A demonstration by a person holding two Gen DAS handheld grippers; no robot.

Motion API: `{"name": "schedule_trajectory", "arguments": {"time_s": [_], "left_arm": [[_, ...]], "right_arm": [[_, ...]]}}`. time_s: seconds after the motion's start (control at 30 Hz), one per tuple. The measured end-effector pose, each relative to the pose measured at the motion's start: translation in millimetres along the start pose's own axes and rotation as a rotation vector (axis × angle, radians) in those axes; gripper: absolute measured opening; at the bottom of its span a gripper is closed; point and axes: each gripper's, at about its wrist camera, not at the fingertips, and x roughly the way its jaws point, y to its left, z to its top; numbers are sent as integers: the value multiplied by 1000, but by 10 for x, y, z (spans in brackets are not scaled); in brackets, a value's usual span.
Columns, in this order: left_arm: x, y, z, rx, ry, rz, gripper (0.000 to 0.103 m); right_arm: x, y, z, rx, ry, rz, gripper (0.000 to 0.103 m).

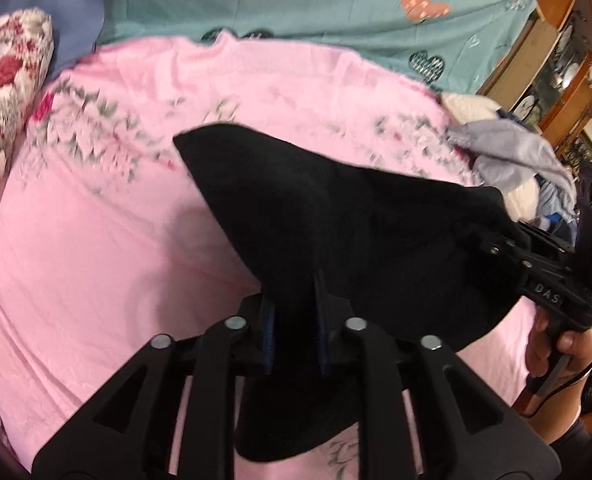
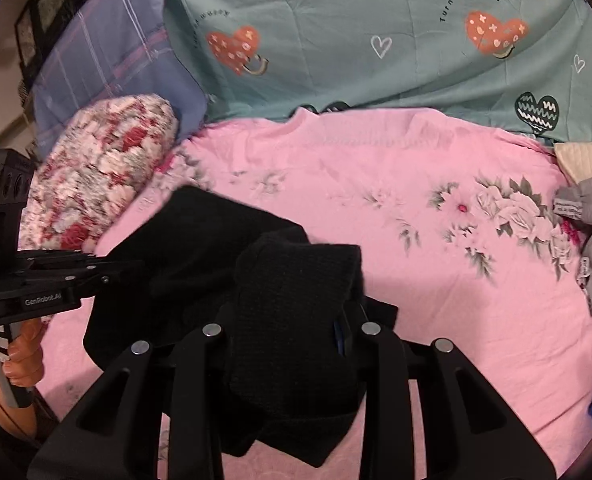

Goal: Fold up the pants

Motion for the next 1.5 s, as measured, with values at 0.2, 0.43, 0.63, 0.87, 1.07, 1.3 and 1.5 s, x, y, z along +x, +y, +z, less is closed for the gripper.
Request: {"name": "schedule_trajectory", "arguments": {"time_s": [0.2, 0.43, 0.63, 0.87, 1.07, 1.3, 1.5], "left_arm": [[283, 232, -121, -39, 41, 33, 42], [171, 471, -151, -89, 24, 70, 81], [157, 615, -172, -124, 47, 56, 86], [552, 623, -199, -173, 160, -18, 86], [869, 540, -97, -159, 198, -80, 77], [723, 278, -65, -51, 154, -64, 24], [154, 96, 199, 42, -3, 23, 23]], "right_arm": [[471, -466, -603, 205, 210, 102, 38], [382, -561, -779, 233, 145, 75, 62], [424, -720, -795, 314, 153, 121, 71], [679, -499, -797, 257, 221, 130, 73], [817, -401, -708, 239, 207, 123, 69], [838, -464, -754, 302, 181, 219, 32], [483, -162, -325, 174, 69, 247, 26]]}}
